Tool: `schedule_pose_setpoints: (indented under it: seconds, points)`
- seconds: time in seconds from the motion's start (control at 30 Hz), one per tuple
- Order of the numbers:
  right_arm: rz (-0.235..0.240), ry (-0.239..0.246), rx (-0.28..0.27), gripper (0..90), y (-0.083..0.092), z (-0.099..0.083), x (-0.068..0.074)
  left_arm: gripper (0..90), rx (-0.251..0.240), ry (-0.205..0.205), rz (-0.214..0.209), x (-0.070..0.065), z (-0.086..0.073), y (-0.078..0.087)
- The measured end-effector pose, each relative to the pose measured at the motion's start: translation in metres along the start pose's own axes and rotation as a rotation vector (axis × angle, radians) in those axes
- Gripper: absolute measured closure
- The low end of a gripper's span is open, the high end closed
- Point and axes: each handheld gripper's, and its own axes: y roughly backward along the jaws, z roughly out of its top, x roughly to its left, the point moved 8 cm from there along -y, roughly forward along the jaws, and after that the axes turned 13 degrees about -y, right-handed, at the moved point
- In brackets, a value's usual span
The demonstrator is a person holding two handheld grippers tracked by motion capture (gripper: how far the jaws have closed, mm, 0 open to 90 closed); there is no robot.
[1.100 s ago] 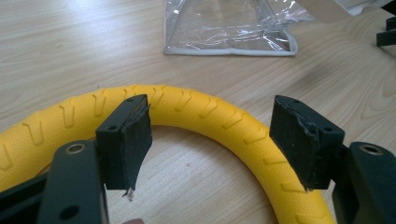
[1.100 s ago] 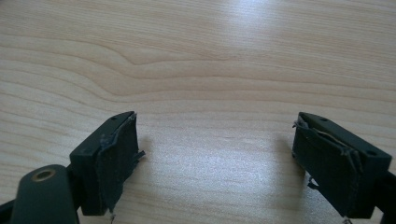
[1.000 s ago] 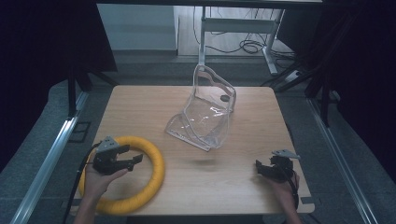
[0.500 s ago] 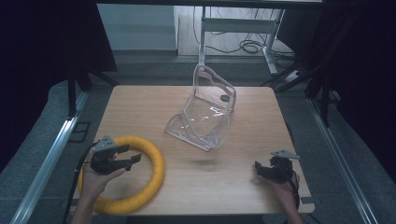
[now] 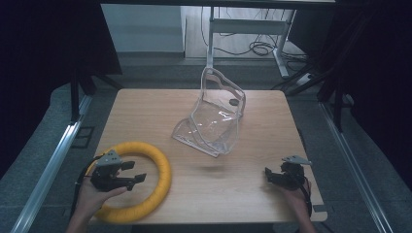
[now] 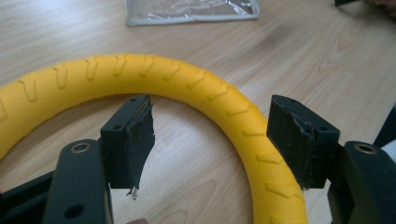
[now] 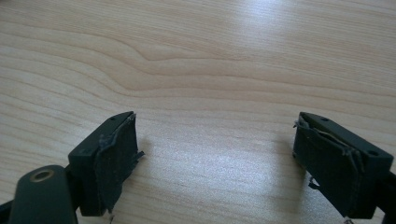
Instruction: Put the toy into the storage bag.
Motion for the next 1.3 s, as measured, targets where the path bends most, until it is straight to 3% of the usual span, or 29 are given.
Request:
schedule_pose_setpoints:
  seconds: [0.2, 0.43, 0.93, 1.1, 1.23, 1.3]
  points:
    - [-0.001, -0.001, 0.000, 14.3, 0.000, 0.000, 0.000, 31.6, 0.098, -0.046, -0.061, -0.020, -0.007, -0.010]
    - [-0.003, -0.001, -0.002, 14.6, 0.000, 0.000, 0.000, 31.2, 0.176, -0.099, -0.133, -0.040, -0.016, -0.015]
    - [-0.004, -0.003, -0.004, 15.3, 0.000, 0.000, -0.001, 31.2, 0.371, -0.178, -0.236, -0.069, -0.056, -0.017]
    - [-0.005, -0.003, -0.004, 15.4, 0.000, 0.000, -0.001, 32.6, 0.418, -0.188, -0.240, -0.074, -0.063, -0.022]
    - [-0.005, -0.004, -0.004, 15.4, 0.000, 0.000, -0.001, 35.1, 0.457, -0.173, -0.214, -0.072, -0.069, -0.027]
    - [-0.005, -0.003, -0.004, 15.5, 0.000, 0.000, -0.001, 40.6, 0.448, -0.158, -0.195, -0.072, -0.070, -0.032]
